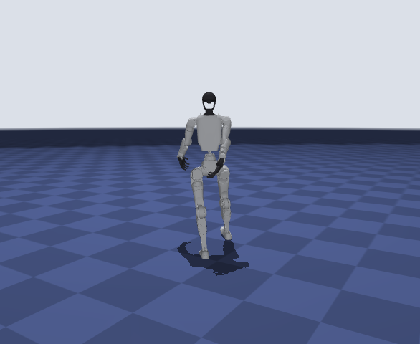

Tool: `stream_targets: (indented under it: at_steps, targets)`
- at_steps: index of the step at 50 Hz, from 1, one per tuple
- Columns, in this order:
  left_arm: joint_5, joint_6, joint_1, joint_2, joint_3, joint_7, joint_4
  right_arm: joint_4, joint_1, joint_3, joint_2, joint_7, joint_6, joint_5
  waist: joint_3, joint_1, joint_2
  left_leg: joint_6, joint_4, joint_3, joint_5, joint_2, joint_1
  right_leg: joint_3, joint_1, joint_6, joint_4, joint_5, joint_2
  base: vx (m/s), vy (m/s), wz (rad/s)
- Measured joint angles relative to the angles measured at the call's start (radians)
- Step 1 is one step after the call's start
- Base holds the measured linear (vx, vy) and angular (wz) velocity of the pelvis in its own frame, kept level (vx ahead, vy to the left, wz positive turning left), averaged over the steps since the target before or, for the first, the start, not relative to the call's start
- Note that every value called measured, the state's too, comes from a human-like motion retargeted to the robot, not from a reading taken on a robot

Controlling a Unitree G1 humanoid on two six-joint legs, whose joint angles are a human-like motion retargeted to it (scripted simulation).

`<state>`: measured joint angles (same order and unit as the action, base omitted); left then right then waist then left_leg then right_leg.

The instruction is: Walk run

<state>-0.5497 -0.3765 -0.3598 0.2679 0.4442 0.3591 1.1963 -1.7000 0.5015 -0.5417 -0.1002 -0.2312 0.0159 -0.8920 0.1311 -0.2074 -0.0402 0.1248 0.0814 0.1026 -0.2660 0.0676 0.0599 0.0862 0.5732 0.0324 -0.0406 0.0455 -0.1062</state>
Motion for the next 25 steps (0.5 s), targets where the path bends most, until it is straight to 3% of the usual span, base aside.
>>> stream_targets:
  at_steps: [2, 5, 7, 8, 10, 12, 13, 15, 17, 20, 25]
  targets:
    - [-0.044, -0.034, -0.036, 0.039, -0.014, 0.013, -0.014, 0.000, 0.021, 0.013, -0.005, -0.011, 0.034, -0.024, 0.001, 0.010, -0.013, -0.031, 0.021, -0.002, 0.008, -0.031, 0.037, 0.140, 0.003, -0.007, 0.118, -0.019, 0.009, 1.11, -0.54, 0.40]
    - [-0.135, -0.039, -0.027, 0.059, -0.052, -0.057, -0.012, 0.000, 0.016, 0.025, 0.012, -0.035, 0.099, -0.023, 0.014, -0.006, -0.014, -0.112, 0.094, 0.026, 0.121, -0.056, 0.088, 0.027, 0.002, 0.046, -0.012, -0.123, -0.029, 1.27, -0.64, 0.70]
    - [-0.201, -0.028, 0.023, 0.051, -0.057, -0.137, 0.021, 0.000, -0.008, 0.010, 0.039, -0.024, 0.114, -0.022, 0.044, -0.028, 0.002, -0.169, 0.186, 0.046, 0.348, -0.054, 0.092, -0.164, -0.012, 0.086, -0.093, -0.044, -0.083, 1.42, -0.77, 0.60]
    - [-0.239, -0.026, 0.060, 0.048, -0.048, -0.170, 0.042, 0.000, -0.026, 0.004, 0.056, -0.007, 0.108, -0.020, 0.057, -0.029, 0.015, -0.199, 0.258, 0.036, 0.491, -0.042, 0.081, -0.077, -0.034, 0.108, -0.107, 0.029, -0.068, 1.32, -0.71, -0.02]
    - [-0.321, -0.018, 0.146, 0.024, -0.043, -0.219, 0.094, 0.000, -0.081, -0.014, 0.095, 0.030, 0.073, 0.004, 0.073, 0.011, 0.013, -0.256, 0.478, -0.023, 0.710, -0.044, 0.001, 0.117, -0.070, 0.041, -0.157, 0.016, 0.026, 1.32, -0.67, -0.63]
    - [-0.386, 0.042, 0.216, -0.007, -0.037, -0.227, 0.166, 0.000, -0.195, -0.039, 0.149, 0.039, 0.063, 0.033, 0.025, 0.021, -0.057, -0.269, 0.806, -0.073, 0.790, -0.169, -0.122, 0.040, -0.131, -0.025, -0.204, -0.036, 0.116, 1.16, -0.54, -0.21]
    - [-0.416, 0.092, 0.250, -0.027, -0.018, -0.214, 0.208, 0.000, -0.267, -0.057, 0.180, 0.042, 0.071, 0.043, 0.021, -0.006, -0.050, -0.222, 0.863, -0.109, 0.790, -0.194, -0.178, -0.031, -0.166, -0.037, -0.199, -0.051, 0.082, 1.19, -0.53, 0.47]
    - [-0.466, 0.211, 0.318, -0.079, 0.027, -0.171, 0.304, 0.083, -0.383, -0.119, 0.207, 0.045, 0.096, 0.059, 0.024, -0.026, -0.027, -0.130, 0.928, -0.173, 0.661, -0.178, -0.279, -0.111, -0.230, -0.049, -0.171, -0.067, 0.036, 1.07, -0.40, 0.34]
    - [-0.479, 0.296, 0.389, -0.111, 0.059, -0.137, 0.417, 0.188, -0.477, -0.137, 0.227, 0.067, 0.053, 0.131, 0.026, 0.007, -0.006, -0.098, 0.912, -0.218, 0.555, -0.136, -0.360, -0.045, -0.294, -0.073, -0.126, -0.068, 0.074, 0.96, -0.27, -0.59]
    - [-0.476, 0.349, 0.532, -0.143, 0.081, -0.078, 0.504, 0.332, -0.596, -0.114, 0.258, 0.109, -0.093, 0.259, 0.009, 0.120, 0.056, -0.080, 0.809, -0.292, 0.392, -0.060, -0.496, -0.030, -0.396, -0.083, -0.054, -0.055, 0.063, 1.18, -0.28, -1.48]
    - [-0.623, 0.441, 0.773, -0.195, 0.121, 0.009, 0.504, 0.510, -0.745, -0.031, 0.355, 0.051, -0.241, 0.435, -0.011, 0.267, 0.109, 0.035, 0.406, -0.409, 0.257, -0.077, -0.646, -0.049, -0.543, -0.134, 0.015, -0.119, 0.114, 1.05, -0.21, -0.91]
